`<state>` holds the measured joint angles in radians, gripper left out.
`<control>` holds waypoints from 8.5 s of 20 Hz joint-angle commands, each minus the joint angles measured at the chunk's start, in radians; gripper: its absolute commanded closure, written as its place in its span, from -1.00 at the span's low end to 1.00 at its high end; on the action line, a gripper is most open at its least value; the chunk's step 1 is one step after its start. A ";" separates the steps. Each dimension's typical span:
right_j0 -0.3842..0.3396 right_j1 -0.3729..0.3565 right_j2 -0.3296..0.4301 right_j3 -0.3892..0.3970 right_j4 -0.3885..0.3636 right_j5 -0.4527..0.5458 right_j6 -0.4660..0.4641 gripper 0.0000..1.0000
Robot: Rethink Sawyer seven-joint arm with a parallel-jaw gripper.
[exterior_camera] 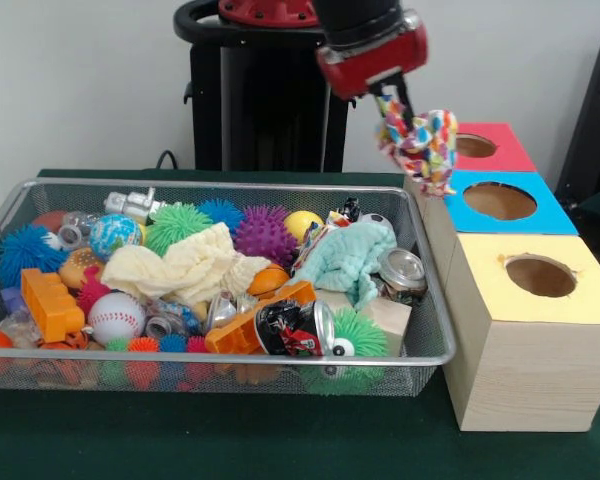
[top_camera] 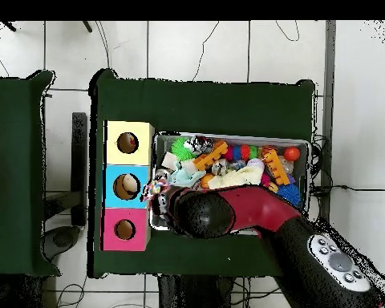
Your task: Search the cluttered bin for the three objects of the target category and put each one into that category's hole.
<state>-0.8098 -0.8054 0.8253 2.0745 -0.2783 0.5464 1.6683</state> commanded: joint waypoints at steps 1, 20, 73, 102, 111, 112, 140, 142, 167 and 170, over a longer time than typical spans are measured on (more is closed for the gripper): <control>0.161 0.010 -0.140 -0.096 0.027 -0.016 0.225 1.00; 0.387 -0.029 -0.369 -0.175 0.071 -0.159 0.241 1.00; 0.673 0.111 -0.698 -0.282 0.277 -0.498 0.249 1.00; 0.667 0.221 -0.641 -0.281 0.352 -0.425 0.163 1.00; 0.705 0.217 -0.693 -0.337 0.383 -0.337 0.161 1.00; 0.711 0.217 -0.700 -0.353 0.393 -0.318 0.165 1.00; 0.751 0.311 -0.688 -0.404 0.431 -0.365 0.201 1.00; 0.756 0.334 -0.687 -0.417 0.444 -0.360 0.204 1.00; 0.850 0.443 -0.791 -0.530 0.489 -0.335 0.197 1.00; 0.860 0.468 -0.807 -0.552 0.492 -0.333 0.197 1.00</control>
<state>0.0399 -0.4604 0.0353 1.5525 0.1768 0.1777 1.6683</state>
